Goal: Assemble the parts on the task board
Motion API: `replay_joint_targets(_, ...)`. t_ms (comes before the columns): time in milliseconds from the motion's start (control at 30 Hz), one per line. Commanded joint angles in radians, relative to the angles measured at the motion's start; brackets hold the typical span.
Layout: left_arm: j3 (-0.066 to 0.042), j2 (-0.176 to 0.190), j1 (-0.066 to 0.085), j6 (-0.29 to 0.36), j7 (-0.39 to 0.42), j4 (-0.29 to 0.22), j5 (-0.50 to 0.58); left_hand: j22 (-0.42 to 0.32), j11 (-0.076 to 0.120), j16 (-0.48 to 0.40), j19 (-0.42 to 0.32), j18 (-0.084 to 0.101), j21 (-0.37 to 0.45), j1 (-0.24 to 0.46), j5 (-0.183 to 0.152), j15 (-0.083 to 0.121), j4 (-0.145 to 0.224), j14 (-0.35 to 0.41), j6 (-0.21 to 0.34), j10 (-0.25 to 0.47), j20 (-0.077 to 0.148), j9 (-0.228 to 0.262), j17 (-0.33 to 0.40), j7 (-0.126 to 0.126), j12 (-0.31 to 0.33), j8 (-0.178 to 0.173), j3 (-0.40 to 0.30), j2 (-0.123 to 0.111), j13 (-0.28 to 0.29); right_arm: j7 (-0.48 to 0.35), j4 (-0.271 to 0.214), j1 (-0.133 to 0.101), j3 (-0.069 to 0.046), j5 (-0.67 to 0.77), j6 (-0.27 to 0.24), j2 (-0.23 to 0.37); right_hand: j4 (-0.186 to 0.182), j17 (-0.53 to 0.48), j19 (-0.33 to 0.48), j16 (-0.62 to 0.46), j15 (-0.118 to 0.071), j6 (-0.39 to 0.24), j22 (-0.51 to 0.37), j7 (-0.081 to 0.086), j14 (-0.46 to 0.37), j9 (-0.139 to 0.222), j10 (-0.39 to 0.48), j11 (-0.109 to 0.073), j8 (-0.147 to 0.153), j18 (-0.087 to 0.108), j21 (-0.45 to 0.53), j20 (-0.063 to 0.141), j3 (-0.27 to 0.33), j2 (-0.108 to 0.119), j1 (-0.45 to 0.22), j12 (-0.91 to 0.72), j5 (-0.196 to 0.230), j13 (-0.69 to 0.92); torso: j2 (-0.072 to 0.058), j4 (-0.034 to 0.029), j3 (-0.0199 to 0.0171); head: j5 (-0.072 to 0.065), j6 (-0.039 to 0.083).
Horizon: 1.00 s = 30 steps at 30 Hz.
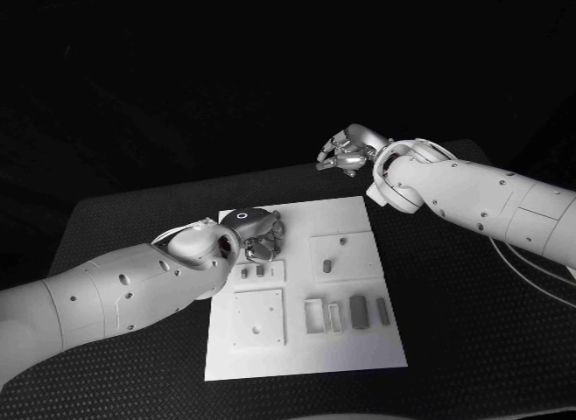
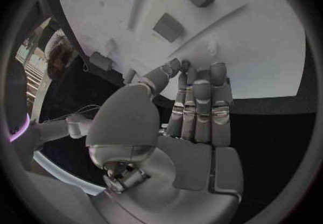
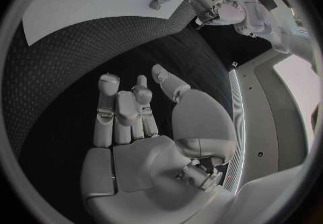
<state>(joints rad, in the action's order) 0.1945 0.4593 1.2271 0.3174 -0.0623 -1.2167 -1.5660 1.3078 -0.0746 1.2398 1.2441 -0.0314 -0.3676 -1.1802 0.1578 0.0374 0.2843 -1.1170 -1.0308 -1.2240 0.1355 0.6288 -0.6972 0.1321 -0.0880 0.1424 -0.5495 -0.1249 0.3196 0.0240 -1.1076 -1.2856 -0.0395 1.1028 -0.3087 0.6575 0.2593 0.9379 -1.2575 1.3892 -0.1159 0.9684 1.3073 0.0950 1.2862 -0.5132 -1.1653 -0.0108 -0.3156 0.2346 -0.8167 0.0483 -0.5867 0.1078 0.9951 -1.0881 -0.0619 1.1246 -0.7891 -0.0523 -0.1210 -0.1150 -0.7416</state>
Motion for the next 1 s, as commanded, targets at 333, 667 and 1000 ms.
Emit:
replay_joint_targets(333,0.0,0.004,-0.003,0.035,0.024,-0.011,0.017,0.021,0.003,0.011,0.01,-0.064,-0.006,-0.006,0.008,0.003,0.001,-0.009,0.001,-0.01,0.002,-0.004,0.005,0.003,0.003,0.003,-0.009,0.003,0.005,-0.009,0.0,0.001,0.0,-0.001,0.01,-0.001,-0.002,0.002,-0.001,-0.006,-0.004,0.0,0.019,0.007,0.0,-0.002,0.0,0.0,0.007,0.027,0.005,0.008,0.0,-0.002,-0.007,-0.001,0.003,-0.001,0.0,-0.0208,-0.0005,-0.002,-0.002)
replay_joint_targets(667,0.0,0.003,-0.003,0.039,0.016,-0.005,0.017,0.02,-0.005,0.014,0.008,-0.063,-0.003,0.0,0.006,-0.004,0.0,-0.004,0.03,0.017,-0.001,-0.015,0.014,0.004,0.022,-0.007,-0.006,-0.014,0.003,-0.009,0.0,0.001,0.0,-0.001,0.01,-0.001,-0.002,0.002,-0.001,-0.006,-0.004,0.0,0.019,0.007,0.0,-0.002,0.0,0.0,0.007,0.027,0.005,0.008,0.0,-0.002,-0.007,-0.001,0.003,-0.002,-0.001,-0.0207,-0.0005,-0.001,-0.002)
replay_joint_targets(1000,0.0,-0.003,-0.003,0.017,0.01,-0.002,0.017,0.02,-0.021,0.02,0.004,-0.073,0.002,0.016,0.002,-0.019,-0.003,0.004,0.06,0.064,-0.015,-0.026,0.024,0.003,0.024,-0.014,0.006,-0.026,-0.006,-0.009,-0.001,0.001,0.0,-0.001,0.01,-0.001,-0.001,0.002,-0.001,-0.006,-0.004,0.0,0.019,0.007,0.0,-0.002,0.0,0.0,0.007,0.027,0.005,0.008,0.0,-0.002,-0.007,-0.001,0.003,-0.002,-0.001,-0.0215,-0.0001,0.0,-0.004)
